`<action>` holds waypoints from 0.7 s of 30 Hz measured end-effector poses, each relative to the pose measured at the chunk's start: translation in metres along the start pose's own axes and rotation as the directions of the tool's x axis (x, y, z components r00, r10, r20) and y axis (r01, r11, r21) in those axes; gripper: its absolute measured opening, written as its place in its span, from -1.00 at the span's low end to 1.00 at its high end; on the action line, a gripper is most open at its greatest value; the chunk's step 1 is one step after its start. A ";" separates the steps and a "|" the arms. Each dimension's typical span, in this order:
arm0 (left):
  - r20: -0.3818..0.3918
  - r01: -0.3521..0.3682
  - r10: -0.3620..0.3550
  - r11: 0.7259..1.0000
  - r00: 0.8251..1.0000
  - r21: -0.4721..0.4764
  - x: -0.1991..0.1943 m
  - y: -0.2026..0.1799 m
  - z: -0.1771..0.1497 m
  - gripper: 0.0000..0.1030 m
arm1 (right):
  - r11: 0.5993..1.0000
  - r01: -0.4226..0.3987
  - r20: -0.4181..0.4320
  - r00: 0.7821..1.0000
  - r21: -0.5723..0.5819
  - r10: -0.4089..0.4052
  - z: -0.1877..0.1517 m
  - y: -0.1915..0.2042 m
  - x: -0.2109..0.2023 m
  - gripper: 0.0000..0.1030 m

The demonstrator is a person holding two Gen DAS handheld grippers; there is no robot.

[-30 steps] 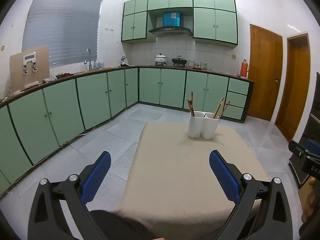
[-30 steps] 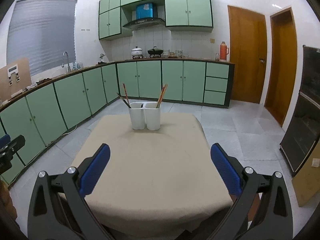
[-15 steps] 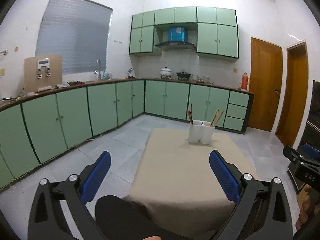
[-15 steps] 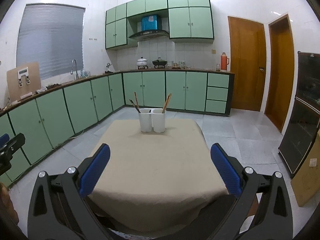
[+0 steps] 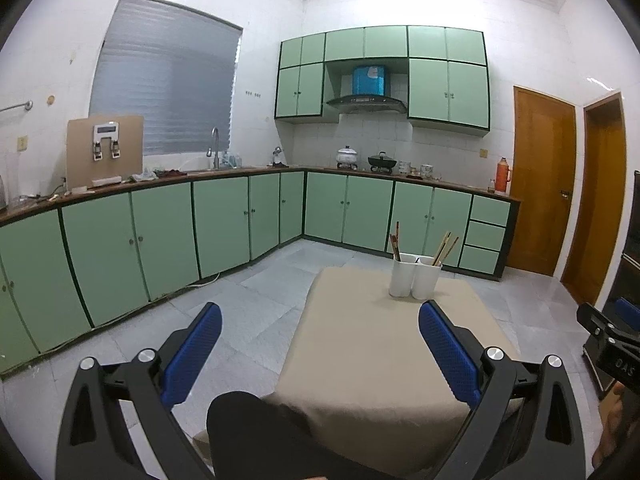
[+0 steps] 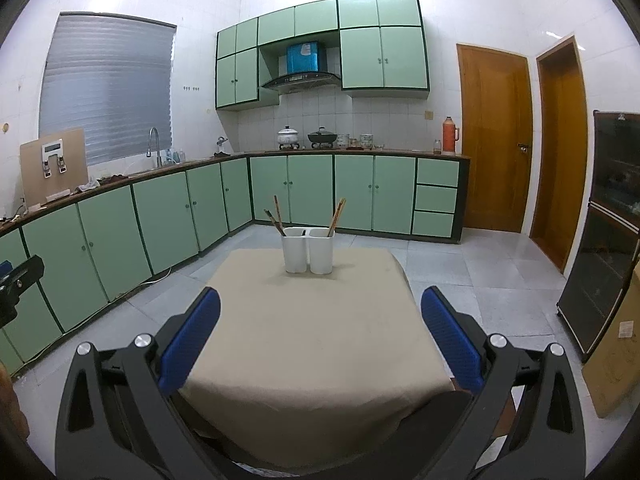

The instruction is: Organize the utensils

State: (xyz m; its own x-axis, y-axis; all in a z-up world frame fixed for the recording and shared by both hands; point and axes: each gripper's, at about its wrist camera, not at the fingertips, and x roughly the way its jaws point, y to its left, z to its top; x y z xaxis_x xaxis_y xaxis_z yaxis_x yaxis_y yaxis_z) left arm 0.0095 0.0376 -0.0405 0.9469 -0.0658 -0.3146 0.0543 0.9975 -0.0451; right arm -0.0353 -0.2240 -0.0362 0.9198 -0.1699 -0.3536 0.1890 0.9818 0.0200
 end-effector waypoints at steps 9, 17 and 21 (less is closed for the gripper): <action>0.008 0.015 -0.015 1.000 1.000 0.020 -0.001 -0.006 -0.002 0.88 | 1.000 0.026 0.026 0.999 0.003 -0.027 -0.002 -0.001 -0.004 0.89; 0.017 0.013 -0.014 1.000 1.000 0.028 -0.004 -0.008 -0.004 0.88 | 0.999 0.046 0.063 0.997 0.019 -0.048 -0.003 -0.007 -0.009 0.89; 0.016 0.014 -0.014 0.999 1.000 0.029 -0.003 -0.008 -0.004 0.88 | 0.999 0.046 0.063 0.997 0.022 -0.048 -0.004 -0.008 -0.010 0.89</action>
State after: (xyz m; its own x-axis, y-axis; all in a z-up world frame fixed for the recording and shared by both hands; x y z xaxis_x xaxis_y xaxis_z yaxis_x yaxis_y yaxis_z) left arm 0.0049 0.0298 -0.0433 0.9511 -0.0795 -0.2986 0.0764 0.9968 -0.0221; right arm -0.0472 -0.2300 -0.0367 0.9297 -0.2217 -0.2941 0.2392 0.9707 0.0245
